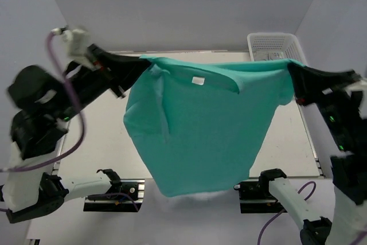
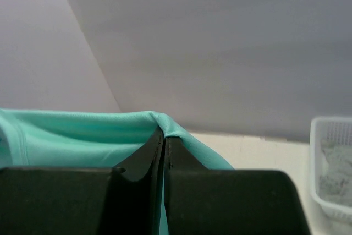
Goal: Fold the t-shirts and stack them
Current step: Flatten out the tshirt
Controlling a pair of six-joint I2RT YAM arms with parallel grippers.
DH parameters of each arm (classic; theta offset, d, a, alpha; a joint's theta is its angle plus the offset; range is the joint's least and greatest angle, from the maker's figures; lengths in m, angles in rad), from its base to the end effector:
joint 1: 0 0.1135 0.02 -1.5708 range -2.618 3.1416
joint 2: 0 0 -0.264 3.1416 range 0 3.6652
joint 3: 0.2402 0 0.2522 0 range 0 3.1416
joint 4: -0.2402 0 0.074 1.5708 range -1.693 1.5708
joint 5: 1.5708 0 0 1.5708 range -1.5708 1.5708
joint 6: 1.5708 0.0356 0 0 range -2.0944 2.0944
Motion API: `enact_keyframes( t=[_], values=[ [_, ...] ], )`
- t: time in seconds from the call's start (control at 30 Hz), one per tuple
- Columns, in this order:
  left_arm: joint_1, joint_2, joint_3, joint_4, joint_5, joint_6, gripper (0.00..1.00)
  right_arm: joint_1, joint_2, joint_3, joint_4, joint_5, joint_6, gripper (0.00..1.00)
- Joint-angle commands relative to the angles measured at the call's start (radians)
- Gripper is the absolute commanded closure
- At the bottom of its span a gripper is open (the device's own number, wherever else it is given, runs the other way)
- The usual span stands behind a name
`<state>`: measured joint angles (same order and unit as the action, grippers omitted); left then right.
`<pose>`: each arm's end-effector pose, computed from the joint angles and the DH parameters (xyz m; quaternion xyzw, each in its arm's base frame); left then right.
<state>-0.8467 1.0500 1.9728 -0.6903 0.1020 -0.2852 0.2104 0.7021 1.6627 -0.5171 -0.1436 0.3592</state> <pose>0.0603 -0.0737 0.5992 0.2101 0.5842 -0.4467 0.6442 0.0071 0.0067 0.5660 -0.0209 0.5359 0.2737 0.7984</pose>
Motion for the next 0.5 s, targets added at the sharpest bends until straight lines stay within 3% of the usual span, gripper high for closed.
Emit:
enact_keyframes(
  t=[0.0,0.1,0.17,0.23,0.37,0.4,0.43,0.47],
  values=[
    [0.001,0.122,-0.087,-0.003,-0.331,0.017,1.00,-0.002,0.149,-0.084,0.045,0.068,0.001,1.00],
    [0.024,0.276,-0.149,0.002,-0.544,-0.011,1.00,-0.003,0.201,-0.171,0.086,0.116,-0.008,1.00],
    [0.055,0.388,-0.202,0.027,-0.590,-0.038,1.00,-0.005,0.290,-0.230,0.101,0.169,-0.006,1.00],
    [0.095,0.448,-0.277,0.080,-0.590,-0.061,1.00,-0.005,0.403,-0.312,0.181,0.206,0.009,1.00],
    [0.274,0.666,-0.263,0.098,-0.552,-0.144,1.00,-0.009,0.713,-0.337,0.252,0.240,0.020,1.00],
    [0.305,0.786,-0.217,0.086,-0.552,-0.169,0.93,-0.012,0.764,-0.270,0.259,0.234,0.003,1.00],
    [0.334,0.858,-0.166,0.060,-0.538,-0.189,0.87,-0.011,0.913,-0.235,0.244,0.251,0.003,1.00],
    [0.378,0.928,-0.052,-0.016,-0.553,-0.213,0.69,-0.014,0.959,-0.099,0.164,0.242,-0.012,0.98]
  ],
)
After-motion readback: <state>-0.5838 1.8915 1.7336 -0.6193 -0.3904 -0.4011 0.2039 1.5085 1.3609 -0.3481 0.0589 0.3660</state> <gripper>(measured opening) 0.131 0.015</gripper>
